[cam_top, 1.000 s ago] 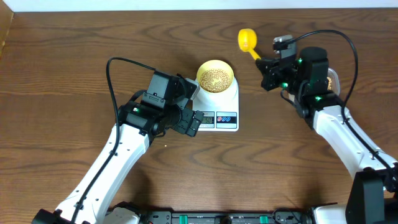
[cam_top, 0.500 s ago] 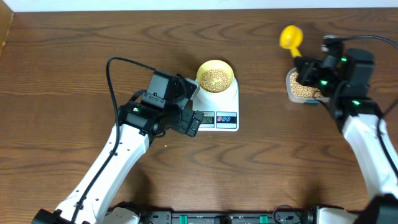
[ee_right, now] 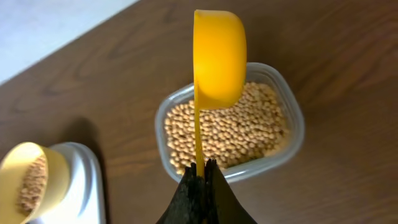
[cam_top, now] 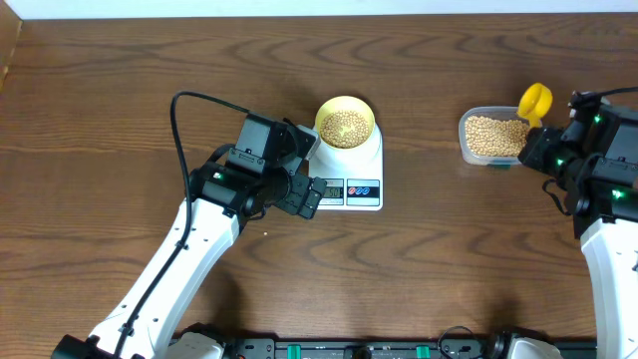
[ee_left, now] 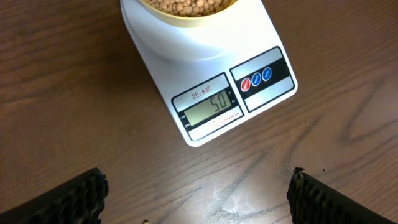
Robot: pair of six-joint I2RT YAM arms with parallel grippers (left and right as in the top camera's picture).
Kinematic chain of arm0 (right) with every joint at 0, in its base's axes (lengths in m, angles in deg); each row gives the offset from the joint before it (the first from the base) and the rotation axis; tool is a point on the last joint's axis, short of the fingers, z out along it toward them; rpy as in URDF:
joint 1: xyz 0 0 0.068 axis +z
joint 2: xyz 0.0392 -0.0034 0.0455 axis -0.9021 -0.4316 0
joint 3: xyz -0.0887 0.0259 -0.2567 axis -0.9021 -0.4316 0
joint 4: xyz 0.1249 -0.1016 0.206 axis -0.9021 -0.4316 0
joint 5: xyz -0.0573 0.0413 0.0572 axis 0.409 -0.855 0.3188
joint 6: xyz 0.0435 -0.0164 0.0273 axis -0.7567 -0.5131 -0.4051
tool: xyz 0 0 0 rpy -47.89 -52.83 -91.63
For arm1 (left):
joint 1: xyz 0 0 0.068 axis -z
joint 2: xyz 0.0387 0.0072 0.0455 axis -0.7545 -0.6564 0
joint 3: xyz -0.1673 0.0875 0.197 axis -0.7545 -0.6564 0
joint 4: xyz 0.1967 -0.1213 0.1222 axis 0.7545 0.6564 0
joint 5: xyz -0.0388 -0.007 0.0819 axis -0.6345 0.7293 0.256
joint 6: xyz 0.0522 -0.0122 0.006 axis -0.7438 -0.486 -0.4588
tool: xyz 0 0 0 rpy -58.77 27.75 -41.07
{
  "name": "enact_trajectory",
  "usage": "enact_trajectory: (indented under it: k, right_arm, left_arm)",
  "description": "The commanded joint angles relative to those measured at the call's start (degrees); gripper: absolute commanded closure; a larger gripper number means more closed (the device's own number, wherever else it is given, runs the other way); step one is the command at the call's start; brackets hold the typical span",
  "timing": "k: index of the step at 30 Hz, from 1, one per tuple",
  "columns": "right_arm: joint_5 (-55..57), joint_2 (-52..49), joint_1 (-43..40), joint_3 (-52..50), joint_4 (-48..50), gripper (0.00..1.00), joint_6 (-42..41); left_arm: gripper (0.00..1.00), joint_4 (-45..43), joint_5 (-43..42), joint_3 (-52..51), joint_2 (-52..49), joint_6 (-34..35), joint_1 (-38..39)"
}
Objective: Scoop item into bowl and weigh 50g on scale
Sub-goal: 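Carry the empty yellow scoop with the right gripper to the tub, then lower the scoop into the tub and open the right gripper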
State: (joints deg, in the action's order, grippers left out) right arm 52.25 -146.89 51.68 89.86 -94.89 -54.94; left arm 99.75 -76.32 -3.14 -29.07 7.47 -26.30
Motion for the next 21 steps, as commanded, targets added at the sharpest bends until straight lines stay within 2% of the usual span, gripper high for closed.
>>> enact_trajectory:
  k: [1, 8, 17, 19, 21]
  right_arm:
    - [2.3, -1.0, 0.1, 0.2, -0.5, 0.99, 6.8]
    - [10.5, -6.0, 2.3, 0.2, -3.7, 0.99, 15.7]
    - [19.6, -10.9, 10.4, 0.2, -3.1, 0.99, 18.7]
    - [19.6, -10.9, 11.7, 0.2, -2.7, 0.97, 18.6]
    - [19.5, -10.9, 12.4, 0.2, -2.1, 0.9, 18.6]
  left_arm:
    - [0.05, 0.0, 0.2, -0.5, -0.2, 0.4, 0.2]
    - [0.05, 0.0, 0.2, -0.5, -0.2, 0.4, 0.2]
    - [0.05, 0.0, 0.2, -0.5, -0.2, 0.4, 0.2]
    - [0.05, 0.0, 0.2, -0.5, -0.2, 0.5, 0.2]
    - [0.05, 0.0, 0.2, -0.5, -0.2, 0.4, 0.2]
